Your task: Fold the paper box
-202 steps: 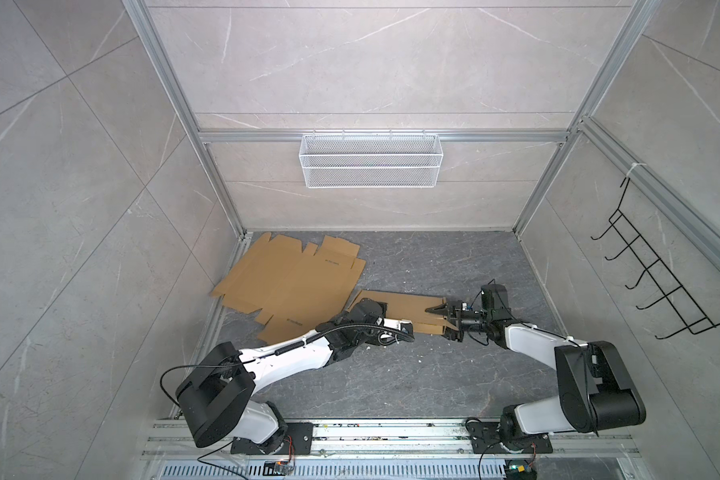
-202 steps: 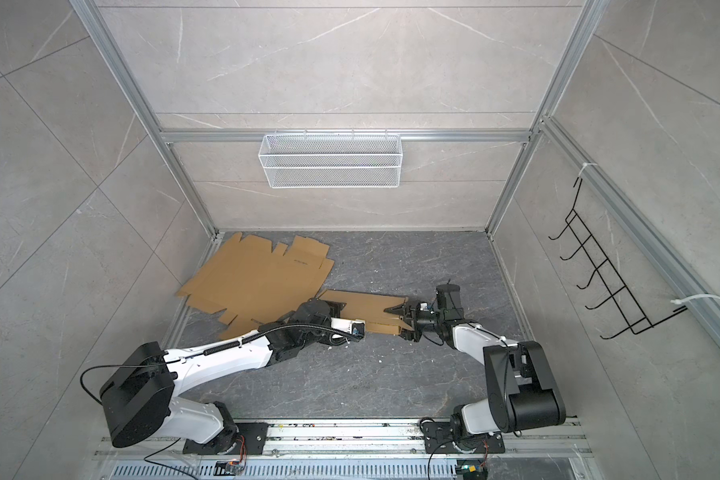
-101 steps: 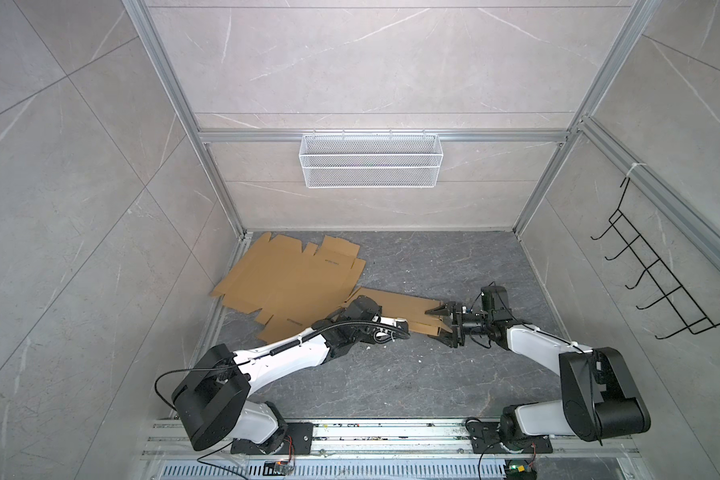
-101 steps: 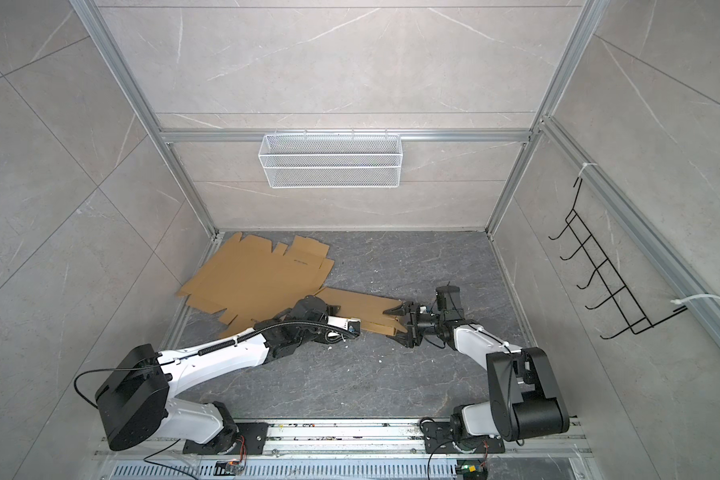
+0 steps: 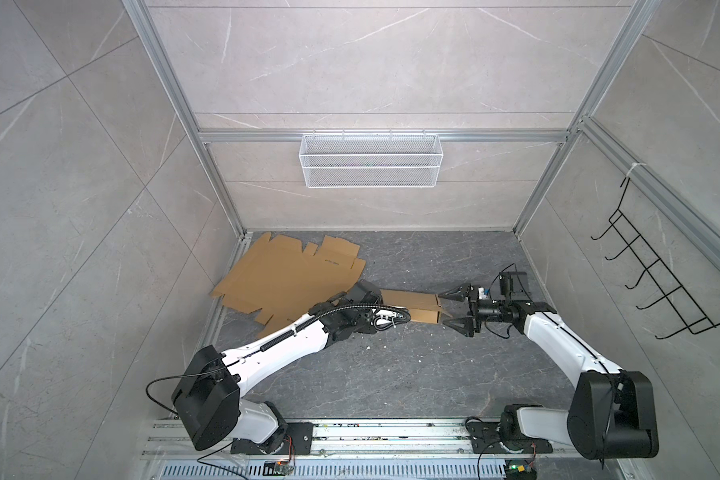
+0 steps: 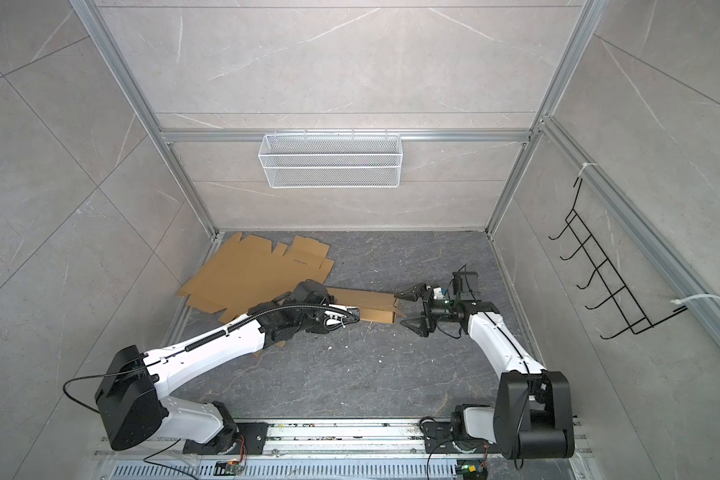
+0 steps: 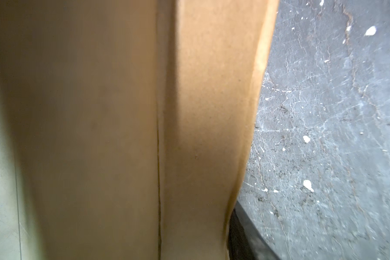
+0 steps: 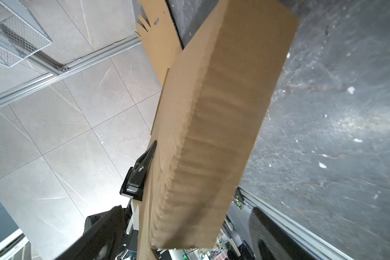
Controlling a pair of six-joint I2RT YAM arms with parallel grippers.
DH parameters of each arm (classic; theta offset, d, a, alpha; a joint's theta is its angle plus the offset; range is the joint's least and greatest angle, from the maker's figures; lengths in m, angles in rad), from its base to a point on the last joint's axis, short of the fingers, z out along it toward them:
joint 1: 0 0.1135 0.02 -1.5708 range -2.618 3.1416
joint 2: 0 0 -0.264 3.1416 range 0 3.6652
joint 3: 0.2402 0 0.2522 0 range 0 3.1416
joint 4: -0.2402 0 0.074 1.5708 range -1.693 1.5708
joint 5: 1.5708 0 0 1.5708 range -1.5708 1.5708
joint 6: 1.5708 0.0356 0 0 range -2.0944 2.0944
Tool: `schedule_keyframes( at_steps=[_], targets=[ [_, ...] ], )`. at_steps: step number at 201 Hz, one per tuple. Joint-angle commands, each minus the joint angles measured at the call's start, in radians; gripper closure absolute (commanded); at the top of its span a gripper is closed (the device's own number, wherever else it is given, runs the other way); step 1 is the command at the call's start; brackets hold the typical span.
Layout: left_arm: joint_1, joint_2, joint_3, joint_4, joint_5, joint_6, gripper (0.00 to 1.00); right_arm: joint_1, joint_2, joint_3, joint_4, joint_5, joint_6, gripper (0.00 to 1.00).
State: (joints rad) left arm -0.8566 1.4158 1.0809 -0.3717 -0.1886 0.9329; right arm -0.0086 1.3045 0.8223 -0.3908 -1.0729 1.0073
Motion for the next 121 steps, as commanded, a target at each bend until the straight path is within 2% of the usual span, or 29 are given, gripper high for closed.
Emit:
schedule_keyframes(
  at_steps=[1, 67, 121],
  targets=[
    [0.005, 0.010, 0.112, -0.195, 0.043, -0.077, 0.55, -0.021, -0.008, 0.044, -0.126, 0.044, -0.134, 0.11],
    [0.018, 0.098, 0.373, -0.593, 0.167, -0.204, 0.54, -0.062, -0.009, 0.120, -0.223, 0.126, -0.321, 0.12],
    [0.072, 0.160, 0.458, -0.707, 0.279, -0.244, 0.53, -0.067, -0.114, 0.099, -0.327, 0.252, -0.527, 0.11]
  ],
)
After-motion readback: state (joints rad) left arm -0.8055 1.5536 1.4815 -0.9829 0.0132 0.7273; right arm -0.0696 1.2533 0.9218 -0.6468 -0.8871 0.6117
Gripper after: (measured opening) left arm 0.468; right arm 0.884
